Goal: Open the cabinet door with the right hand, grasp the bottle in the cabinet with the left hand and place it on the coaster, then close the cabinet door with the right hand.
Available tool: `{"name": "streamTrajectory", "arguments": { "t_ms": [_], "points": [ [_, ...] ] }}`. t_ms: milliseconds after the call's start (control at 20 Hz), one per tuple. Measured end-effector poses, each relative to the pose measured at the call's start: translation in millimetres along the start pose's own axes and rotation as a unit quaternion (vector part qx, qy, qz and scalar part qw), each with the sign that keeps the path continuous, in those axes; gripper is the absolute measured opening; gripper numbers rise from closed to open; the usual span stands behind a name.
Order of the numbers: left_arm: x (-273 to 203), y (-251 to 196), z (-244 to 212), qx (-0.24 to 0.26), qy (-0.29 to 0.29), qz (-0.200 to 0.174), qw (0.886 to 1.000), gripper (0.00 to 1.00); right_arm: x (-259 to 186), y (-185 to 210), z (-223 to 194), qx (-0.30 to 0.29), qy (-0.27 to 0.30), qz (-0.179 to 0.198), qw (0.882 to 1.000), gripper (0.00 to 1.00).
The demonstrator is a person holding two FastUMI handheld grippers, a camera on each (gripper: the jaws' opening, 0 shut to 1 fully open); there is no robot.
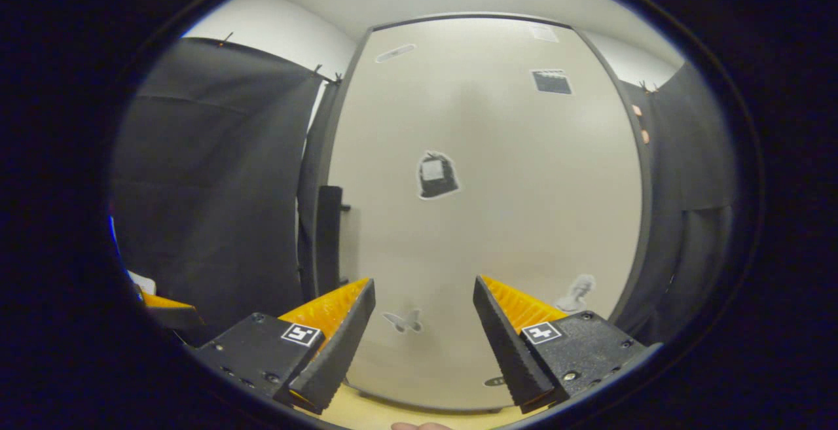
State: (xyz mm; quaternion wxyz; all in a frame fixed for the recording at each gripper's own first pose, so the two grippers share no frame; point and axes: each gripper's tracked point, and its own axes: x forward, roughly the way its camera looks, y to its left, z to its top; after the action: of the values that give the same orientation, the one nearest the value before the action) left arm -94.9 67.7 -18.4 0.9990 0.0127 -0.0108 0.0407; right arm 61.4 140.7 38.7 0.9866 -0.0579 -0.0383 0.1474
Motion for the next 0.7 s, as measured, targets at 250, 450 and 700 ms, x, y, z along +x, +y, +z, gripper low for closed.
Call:
{"name": "streamTrajectory", "arguments": {
  "t_ms": [250, 450, 700],
  "points": [
    [-34, 56, -18, 0.003, 0.018, 0.07, 0.997, 0.95, 42, 65, -8, -0.003, 0.019, 0.043, 0.999, 0.97],
    [-59, 87, -32, -0.017, 0.039, 0.114, 0.993, 0.95, 57, 82, -32, 0.044, 0.08, 0.054, 0.994, 0.93],
    [-60, 109, -53, -0.032, 0.057, 0.117, 0.991, 0.95, 57, 76, -33, 0.029, 0.086, 0.037, 0.995, 0.36]
  ]
}}
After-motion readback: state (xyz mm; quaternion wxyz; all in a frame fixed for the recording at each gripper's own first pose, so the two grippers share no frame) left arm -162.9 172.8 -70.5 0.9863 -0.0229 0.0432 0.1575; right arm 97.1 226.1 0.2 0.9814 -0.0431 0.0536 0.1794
